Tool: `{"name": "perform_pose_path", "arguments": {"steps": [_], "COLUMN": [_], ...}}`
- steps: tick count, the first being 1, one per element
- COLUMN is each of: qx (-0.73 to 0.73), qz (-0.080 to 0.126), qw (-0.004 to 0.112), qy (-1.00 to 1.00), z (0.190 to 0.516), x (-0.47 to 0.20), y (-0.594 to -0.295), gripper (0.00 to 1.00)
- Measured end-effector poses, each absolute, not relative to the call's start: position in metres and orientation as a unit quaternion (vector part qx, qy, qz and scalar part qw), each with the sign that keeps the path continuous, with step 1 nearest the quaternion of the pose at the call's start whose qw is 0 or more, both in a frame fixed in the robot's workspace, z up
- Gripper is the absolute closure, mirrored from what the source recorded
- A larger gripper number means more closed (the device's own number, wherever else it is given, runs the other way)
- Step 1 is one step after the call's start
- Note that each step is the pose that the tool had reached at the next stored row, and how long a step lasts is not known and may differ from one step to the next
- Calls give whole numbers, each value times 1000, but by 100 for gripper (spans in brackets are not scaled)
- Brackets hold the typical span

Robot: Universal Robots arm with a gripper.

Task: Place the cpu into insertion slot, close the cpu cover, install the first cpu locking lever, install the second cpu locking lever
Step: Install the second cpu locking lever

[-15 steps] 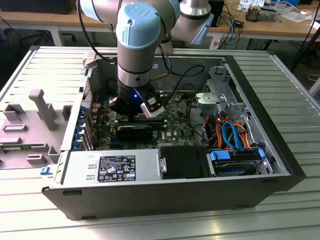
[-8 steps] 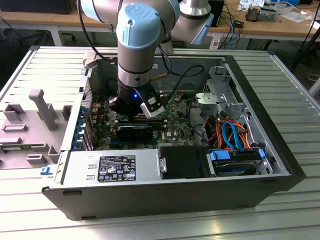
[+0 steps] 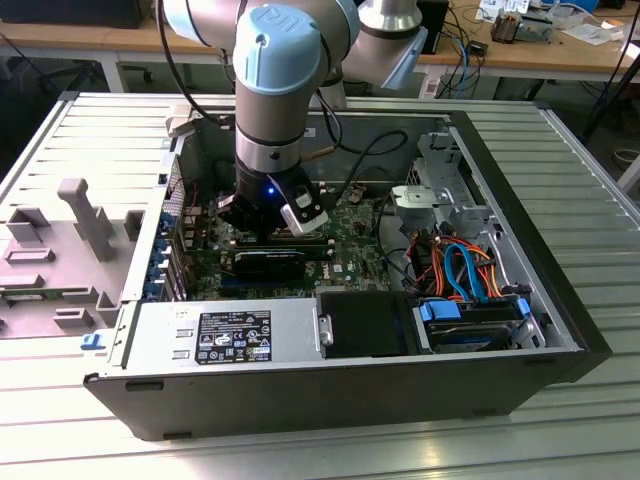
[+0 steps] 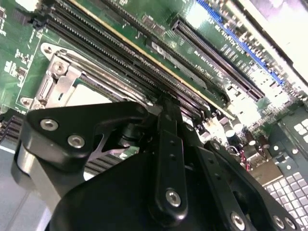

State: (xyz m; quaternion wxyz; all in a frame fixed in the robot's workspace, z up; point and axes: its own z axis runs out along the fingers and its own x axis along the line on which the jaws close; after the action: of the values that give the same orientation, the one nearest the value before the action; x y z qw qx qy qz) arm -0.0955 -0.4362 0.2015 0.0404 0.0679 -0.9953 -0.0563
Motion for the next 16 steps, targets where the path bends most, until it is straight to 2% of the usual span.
{"name": "perform_pose_path", "arguments": {"steps": [8, 16], "qx": [68, 67], "qz": [-53, -37], "qw": [41, 42], "qy": [-995, -996], "z": [205, 207], "x": [-95, -96], "y": [-424, -423], "gripper": [89, 89]}}
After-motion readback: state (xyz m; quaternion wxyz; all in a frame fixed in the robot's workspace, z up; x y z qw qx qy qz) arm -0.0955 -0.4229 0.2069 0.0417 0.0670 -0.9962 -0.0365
